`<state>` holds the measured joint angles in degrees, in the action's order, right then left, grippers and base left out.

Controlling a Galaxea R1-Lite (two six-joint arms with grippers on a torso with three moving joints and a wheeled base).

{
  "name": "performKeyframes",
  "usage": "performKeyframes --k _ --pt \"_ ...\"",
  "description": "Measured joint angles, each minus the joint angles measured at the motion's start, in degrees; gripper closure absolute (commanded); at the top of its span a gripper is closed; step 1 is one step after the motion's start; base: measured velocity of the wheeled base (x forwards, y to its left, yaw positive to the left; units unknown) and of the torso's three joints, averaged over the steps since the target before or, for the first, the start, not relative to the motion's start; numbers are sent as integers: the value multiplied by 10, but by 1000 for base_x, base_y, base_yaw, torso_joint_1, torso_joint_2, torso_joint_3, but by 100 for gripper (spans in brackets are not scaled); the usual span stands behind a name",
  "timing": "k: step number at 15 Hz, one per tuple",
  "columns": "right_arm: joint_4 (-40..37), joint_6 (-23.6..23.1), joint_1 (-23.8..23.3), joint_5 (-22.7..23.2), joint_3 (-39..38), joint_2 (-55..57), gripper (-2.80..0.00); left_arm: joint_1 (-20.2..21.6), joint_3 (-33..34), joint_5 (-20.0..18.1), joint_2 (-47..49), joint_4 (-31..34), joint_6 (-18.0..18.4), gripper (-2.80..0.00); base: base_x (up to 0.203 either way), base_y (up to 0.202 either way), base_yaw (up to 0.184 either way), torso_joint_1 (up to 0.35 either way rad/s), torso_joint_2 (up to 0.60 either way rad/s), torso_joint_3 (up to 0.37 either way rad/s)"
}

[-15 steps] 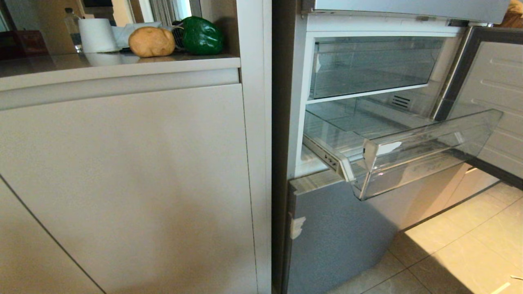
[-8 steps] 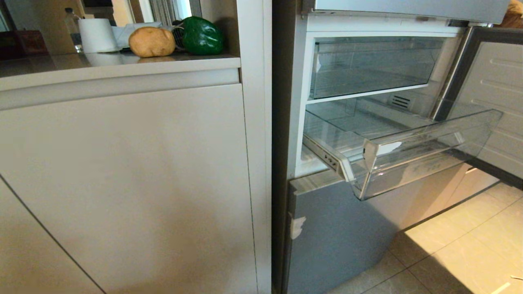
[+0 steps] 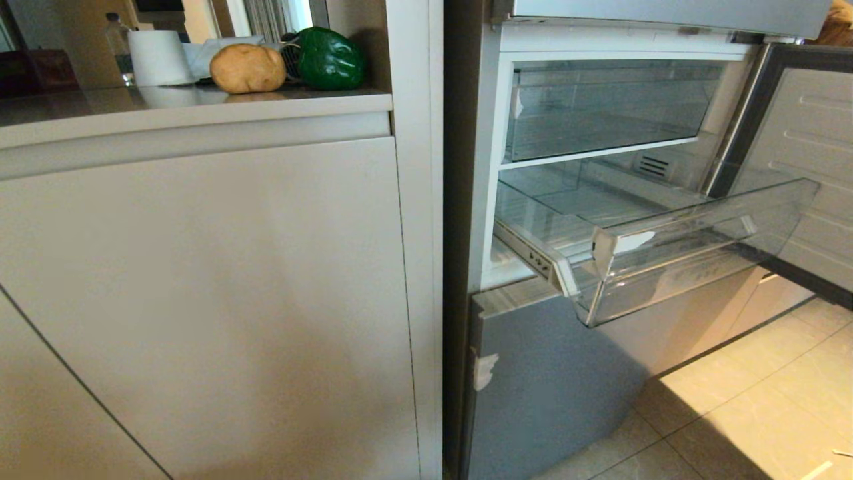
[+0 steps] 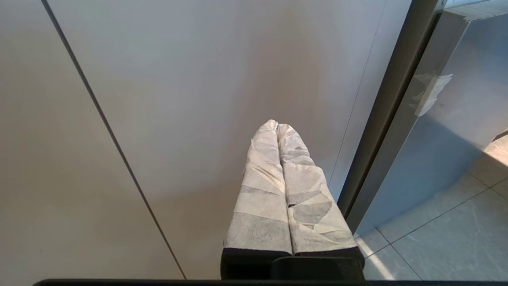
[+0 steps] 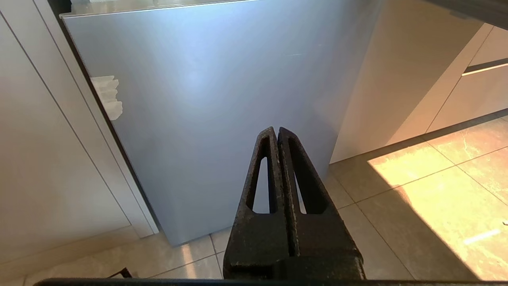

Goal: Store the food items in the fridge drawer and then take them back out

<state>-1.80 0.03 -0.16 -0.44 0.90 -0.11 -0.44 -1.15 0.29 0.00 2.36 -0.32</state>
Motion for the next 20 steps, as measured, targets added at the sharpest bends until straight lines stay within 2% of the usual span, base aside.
performKeyframes --k 5,20 --pt "0 -4 0 -2 -1 0 0 0 0 0 0 0 0 0 0 0 0 133 -358 -228" --pt "1 -4 0 -2 -1 0 0 0 0 0 0 0 0 0 0 0 0 230 -541 -315"
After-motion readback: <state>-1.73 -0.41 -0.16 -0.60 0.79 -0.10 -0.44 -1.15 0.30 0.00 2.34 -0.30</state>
